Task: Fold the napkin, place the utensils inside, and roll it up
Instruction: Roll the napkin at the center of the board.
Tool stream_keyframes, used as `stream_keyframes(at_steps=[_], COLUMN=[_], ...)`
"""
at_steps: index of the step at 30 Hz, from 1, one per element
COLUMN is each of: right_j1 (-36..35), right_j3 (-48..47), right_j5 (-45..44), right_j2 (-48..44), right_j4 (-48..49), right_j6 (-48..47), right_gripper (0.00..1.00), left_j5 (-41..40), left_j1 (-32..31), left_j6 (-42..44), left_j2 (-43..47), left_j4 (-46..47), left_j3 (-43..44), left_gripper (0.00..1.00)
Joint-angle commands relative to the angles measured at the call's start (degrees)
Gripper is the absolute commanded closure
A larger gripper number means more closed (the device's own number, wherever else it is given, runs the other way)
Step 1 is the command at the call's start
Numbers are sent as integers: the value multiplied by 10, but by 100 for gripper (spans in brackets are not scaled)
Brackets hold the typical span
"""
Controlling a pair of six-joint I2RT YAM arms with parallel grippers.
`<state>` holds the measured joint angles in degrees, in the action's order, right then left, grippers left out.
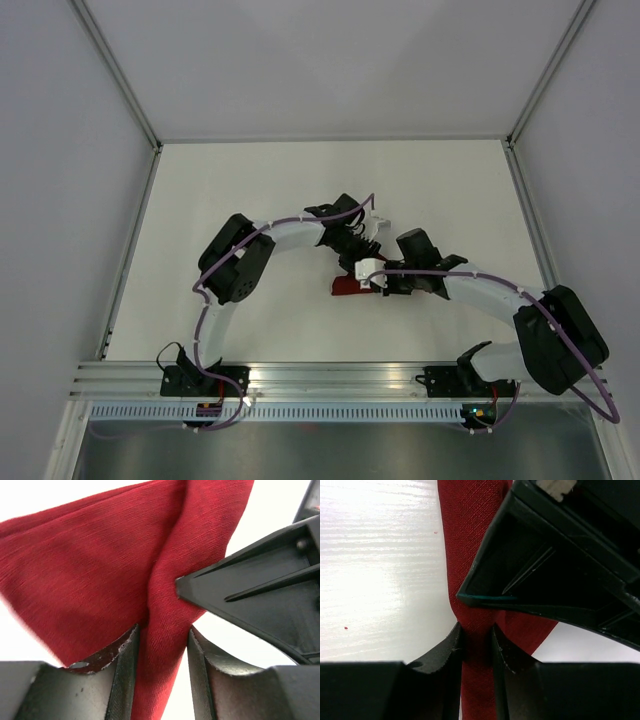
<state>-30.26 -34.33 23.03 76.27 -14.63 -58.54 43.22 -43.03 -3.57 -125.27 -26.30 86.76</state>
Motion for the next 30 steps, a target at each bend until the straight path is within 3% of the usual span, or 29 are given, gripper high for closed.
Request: stream_keyframes(at_steps=[1, 10, 13, 16, 19, 25, 30], right_j1=[-1, 6, 19, 29, 38, 43, 47], right_j3=[-25, -76, -101, -122, -134, -151, -180], right_j5=[32, 65, 85, 98, 106, 107, 112], right_j2=[24, 91, 115, 140, 157, 186, 224], right_j4=[-58, -122, -153, -179, -189, -196, -212], right_j6=[-3, -11, -21, -28, -31, -30, -29], right_gripper=[87, 88, 89, 89, 89, 89, 89], left_j5=[-143, -264, -330, -381, -386, -390, -399], left_j1=[11, 18, 24, 42, 75, 152, 161], left_j6=[-41, -79, -103, -157, -210, -277, -266], left_j2=[53, 161, 222, 284, 326, 396, 437], left_j4=[34, 135, 207, 277, 312, 376, 389], left_j3=[-48, -143, -206, -272, -319, -393, -412], left_gripper=[52, 46, 53, 54, 62, 93, 98])
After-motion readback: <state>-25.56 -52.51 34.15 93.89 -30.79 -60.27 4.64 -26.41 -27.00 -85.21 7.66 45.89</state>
